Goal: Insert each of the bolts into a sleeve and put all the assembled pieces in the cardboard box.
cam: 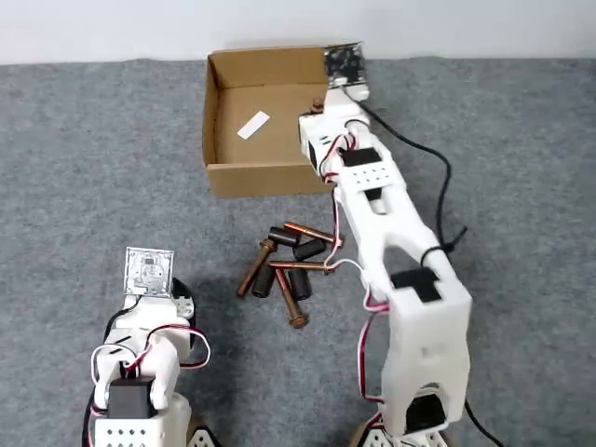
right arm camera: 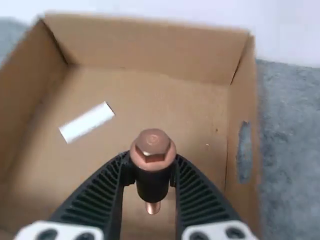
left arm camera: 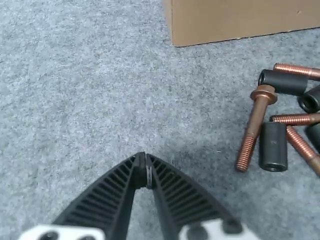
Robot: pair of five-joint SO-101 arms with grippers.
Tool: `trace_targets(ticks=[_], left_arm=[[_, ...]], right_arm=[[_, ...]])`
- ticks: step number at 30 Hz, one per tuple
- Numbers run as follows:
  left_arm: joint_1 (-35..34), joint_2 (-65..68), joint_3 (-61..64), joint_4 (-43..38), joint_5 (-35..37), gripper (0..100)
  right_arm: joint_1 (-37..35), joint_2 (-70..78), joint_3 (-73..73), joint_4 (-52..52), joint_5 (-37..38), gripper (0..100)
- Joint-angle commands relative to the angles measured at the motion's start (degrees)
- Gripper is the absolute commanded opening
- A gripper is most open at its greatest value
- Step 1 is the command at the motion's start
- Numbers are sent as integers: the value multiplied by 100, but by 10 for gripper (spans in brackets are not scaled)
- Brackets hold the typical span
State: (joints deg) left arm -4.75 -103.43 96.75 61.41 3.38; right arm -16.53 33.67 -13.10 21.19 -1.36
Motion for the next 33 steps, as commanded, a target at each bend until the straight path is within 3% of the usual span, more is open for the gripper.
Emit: trace_targets(ticks=[1,4,10,20,33], left_arm=[[9,-62,-31,35,79,5],[9,-62,-31,35,79,5],[9,-62,-31,35,79,5],[9,-62,-31,35,79,5],[0,-62,-31,35,88,5]], right_arm=[[-48,382,-949,629,308,9],[-66,787,-1582,1297,325,21],[-75,1393,-2532,2440,334,163],[-136,1376,-3314,2949,308,141],[-224,4,-3930,6018,343,139]])
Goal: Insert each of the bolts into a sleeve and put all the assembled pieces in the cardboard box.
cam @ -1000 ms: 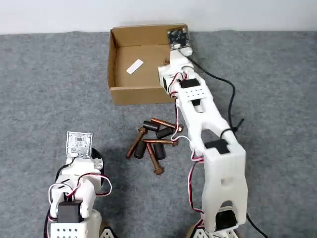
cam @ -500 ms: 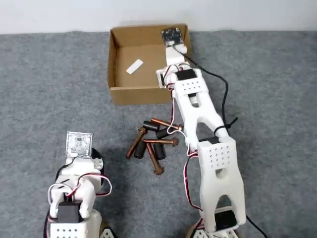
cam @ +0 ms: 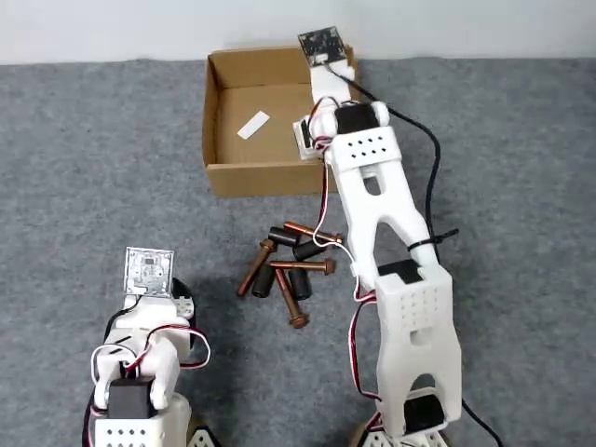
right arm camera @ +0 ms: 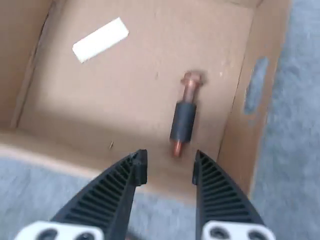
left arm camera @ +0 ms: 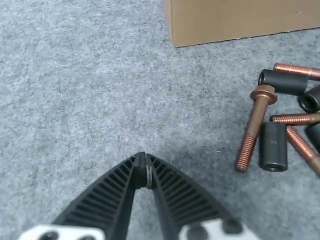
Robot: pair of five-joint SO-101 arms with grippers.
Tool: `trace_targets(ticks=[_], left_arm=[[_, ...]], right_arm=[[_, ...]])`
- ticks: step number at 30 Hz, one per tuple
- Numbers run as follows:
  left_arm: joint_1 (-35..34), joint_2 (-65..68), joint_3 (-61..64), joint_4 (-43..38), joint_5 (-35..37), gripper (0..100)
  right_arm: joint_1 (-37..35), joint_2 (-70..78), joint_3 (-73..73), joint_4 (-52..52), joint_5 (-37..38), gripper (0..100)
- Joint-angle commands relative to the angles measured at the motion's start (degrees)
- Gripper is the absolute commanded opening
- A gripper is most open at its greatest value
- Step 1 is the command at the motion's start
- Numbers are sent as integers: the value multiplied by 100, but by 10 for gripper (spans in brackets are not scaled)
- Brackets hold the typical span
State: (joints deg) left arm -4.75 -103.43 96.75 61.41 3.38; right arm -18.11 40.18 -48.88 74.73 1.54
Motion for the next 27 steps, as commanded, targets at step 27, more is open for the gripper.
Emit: trace_targets(ticks=[27], left_arm=[[-237,-62,-31,9,88,5]], right_arm=[[-796,-3424,3815,2809,-114,69]])
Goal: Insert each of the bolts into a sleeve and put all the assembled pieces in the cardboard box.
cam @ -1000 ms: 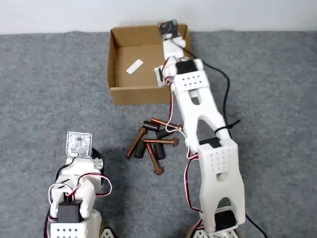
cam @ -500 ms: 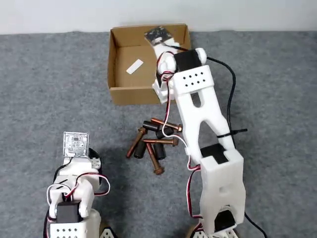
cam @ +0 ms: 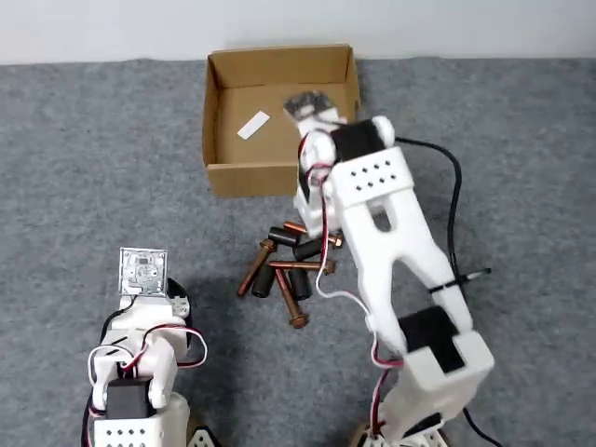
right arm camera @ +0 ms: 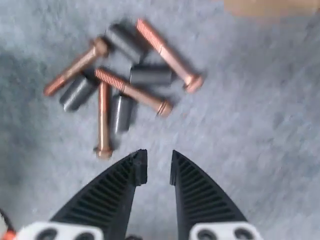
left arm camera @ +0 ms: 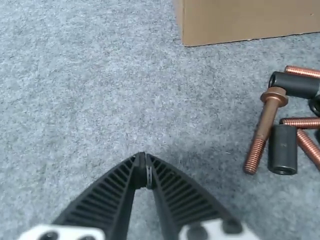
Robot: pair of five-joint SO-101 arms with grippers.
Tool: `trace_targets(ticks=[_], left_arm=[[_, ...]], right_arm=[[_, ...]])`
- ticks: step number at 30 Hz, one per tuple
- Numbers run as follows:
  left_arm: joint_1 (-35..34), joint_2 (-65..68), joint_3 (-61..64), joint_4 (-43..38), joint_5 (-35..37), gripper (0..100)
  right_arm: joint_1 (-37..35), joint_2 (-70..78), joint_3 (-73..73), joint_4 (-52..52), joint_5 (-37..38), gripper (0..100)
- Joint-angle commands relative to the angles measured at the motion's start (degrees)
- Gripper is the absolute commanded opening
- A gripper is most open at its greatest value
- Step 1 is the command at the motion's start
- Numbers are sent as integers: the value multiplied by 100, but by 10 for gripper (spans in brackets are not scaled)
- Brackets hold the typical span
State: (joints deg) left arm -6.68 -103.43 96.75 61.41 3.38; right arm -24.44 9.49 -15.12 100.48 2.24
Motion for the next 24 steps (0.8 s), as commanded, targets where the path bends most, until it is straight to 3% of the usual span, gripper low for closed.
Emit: trace_targets(ticks=[1,10,24], left_arm=[[-44,-62,-31,9,88,5],[-44,-62,-31,9,88,5],[-44,-62,-31,9,88,5]], right_arm=[[-251,-321,615,233,-193,69],[-822,708,695,48,-492,156],[-1147,2097,-431,-251,-519,144]])
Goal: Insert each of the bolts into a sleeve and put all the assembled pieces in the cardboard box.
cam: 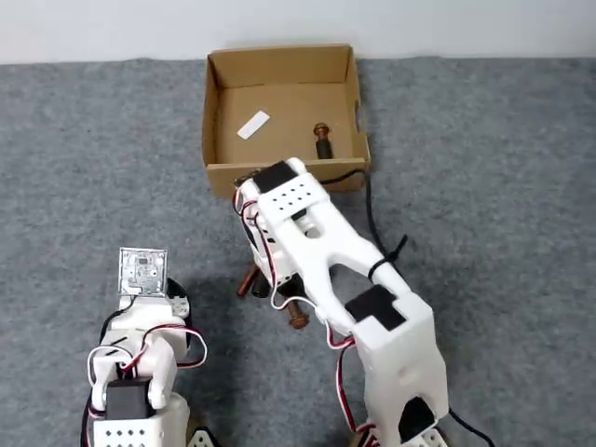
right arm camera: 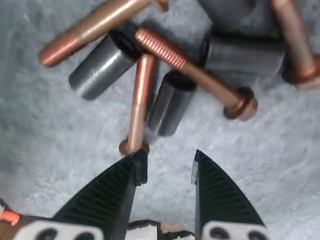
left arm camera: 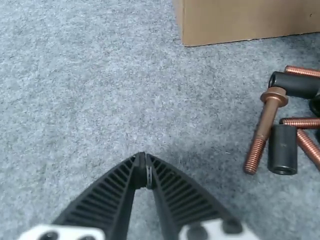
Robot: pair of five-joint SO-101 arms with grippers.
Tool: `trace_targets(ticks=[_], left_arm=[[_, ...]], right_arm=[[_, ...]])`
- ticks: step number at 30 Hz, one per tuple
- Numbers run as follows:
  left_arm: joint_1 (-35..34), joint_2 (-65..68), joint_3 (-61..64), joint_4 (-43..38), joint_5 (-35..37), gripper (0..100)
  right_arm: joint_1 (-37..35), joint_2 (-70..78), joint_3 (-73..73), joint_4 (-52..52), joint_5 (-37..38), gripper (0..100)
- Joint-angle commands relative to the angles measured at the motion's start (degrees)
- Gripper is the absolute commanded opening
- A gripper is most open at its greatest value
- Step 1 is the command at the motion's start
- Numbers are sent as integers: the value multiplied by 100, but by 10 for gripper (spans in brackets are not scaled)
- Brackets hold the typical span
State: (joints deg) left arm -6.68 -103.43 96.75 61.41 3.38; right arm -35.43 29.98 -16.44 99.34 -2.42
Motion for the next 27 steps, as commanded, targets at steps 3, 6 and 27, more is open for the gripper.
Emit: trace_targets(ticks=[3,6,27], left_arm=[[-44,-62,-31,9,88,5],[-44,-62,-31,9,88,5],[-44,-62,-31,9,88,5]], right_arm=[[-48,189,-299,-321,-53,143],[-40,295,-299,-585,-44,143],[541,629,-308,-558,0,9]])
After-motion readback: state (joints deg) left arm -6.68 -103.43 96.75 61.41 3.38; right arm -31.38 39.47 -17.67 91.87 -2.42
